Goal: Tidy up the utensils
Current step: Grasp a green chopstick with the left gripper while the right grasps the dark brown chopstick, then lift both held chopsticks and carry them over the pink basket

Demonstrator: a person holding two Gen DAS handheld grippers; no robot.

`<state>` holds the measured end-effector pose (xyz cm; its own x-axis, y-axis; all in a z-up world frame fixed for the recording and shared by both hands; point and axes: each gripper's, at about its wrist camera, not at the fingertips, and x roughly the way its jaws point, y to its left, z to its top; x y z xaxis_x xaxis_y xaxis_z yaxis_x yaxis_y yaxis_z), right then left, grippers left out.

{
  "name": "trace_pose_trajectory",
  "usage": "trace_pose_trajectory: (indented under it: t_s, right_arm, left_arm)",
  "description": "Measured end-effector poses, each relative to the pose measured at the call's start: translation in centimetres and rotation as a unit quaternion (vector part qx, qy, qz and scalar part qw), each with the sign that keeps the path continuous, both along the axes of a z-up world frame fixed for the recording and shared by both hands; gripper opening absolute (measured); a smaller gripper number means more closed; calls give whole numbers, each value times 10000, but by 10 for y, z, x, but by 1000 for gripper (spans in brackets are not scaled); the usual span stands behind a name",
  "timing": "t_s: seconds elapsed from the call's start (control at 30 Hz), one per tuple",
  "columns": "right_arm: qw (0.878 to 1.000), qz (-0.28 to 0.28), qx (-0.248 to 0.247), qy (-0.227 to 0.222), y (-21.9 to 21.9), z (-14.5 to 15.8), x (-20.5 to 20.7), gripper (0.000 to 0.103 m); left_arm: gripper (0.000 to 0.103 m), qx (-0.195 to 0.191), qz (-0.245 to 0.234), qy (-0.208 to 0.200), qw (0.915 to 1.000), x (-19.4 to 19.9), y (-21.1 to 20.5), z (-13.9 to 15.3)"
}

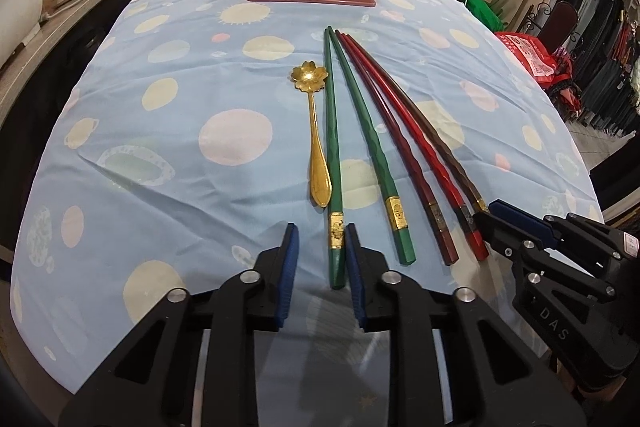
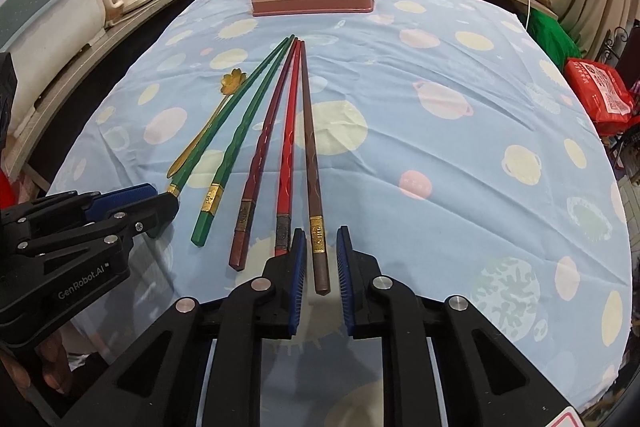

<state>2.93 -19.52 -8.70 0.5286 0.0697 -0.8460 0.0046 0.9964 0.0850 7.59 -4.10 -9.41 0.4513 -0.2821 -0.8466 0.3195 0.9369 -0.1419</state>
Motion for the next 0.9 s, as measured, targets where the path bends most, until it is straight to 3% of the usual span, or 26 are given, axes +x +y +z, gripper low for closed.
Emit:
trace_pose_trajectory:
  t_s: [0.1, 0.5, 0.9]
  right_arm:
    - [10000, 12, 18, -2, 0, 0, -1, 8]
    - [9993, -121, 217, -267, -10, 24, -16, 7]
    - [9897, -314, 397, -1341, -32, 118, -23, 7]
  left_arm:
    - [7, -65, -11, 60, 10000, 1, 2, 0]
    - [7, -238, -13, -5, 9997, -12, 12, 18]
    - [7, -667, 98, -744, 9949, -13, 27, 97]
